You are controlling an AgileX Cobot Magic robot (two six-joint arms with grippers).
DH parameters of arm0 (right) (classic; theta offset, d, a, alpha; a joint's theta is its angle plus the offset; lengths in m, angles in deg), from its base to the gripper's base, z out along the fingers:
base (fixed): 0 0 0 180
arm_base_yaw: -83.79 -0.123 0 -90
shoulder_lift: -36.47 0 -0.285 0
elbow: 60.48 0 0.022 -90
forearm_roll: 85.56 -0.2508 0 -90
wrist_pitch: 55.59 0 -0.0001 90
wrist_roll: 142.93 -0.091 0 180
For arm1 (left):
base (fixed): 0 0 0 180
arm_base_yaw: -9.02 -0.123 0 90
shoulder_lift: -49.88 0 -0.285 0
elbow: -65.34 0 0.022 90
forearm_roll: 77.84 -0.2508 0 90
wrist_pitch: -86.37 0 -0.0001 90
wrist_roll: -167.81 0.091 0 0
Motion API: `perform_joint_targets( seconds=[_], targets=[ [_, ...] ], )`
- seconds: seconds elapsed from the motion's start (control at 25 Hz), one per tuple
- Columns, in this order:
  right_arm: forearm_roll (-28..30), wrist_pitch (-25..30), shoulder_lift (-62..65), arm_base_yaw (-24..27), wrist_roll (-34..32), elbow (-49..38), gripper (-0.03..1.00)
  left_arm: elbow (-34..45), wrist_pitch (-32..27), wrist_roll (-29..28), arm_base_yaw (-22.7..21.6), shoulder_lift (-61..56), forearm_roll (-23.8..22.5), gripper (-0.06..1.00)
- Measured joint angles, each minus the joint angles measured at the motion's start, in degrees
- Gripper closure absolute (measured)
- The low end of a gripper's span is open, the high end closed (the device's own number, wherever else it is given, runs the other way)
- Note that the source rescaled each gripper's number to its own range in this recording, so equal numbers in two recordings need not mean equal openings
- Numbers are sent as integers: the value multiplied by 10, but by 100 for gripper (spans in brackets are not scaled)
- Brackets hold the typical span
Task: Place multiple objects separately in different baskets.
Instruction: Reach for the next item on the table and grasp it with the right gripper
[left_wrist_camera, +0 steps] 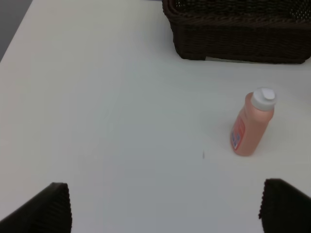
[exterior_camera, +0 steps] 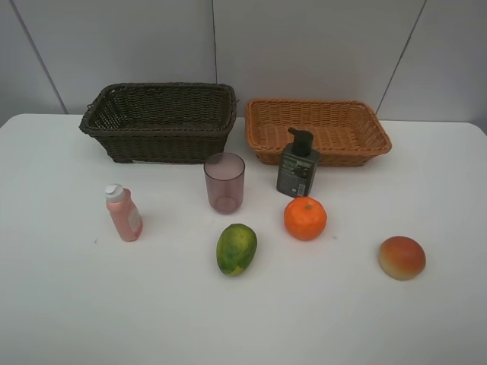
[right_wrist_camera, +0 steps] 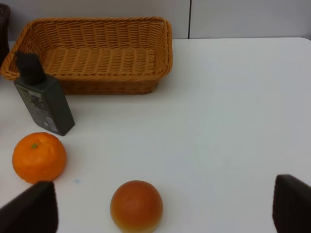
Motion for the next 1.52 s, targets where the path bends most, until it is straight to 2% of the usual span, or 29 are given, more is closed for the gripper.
perform_joint_targets(
  seconds=[1.04,1.28,1.52],
  targets=[
    [0,0,-12,0,0,0,5,0,0,0,0,0,0,-6],
    [-6,-4,-164,0,0,6,5,0,0,0,0,0,0,-6],
    [-32,-43,-380,0,0,57,5,0,0,0,0,0,0,-6]
  ],
)
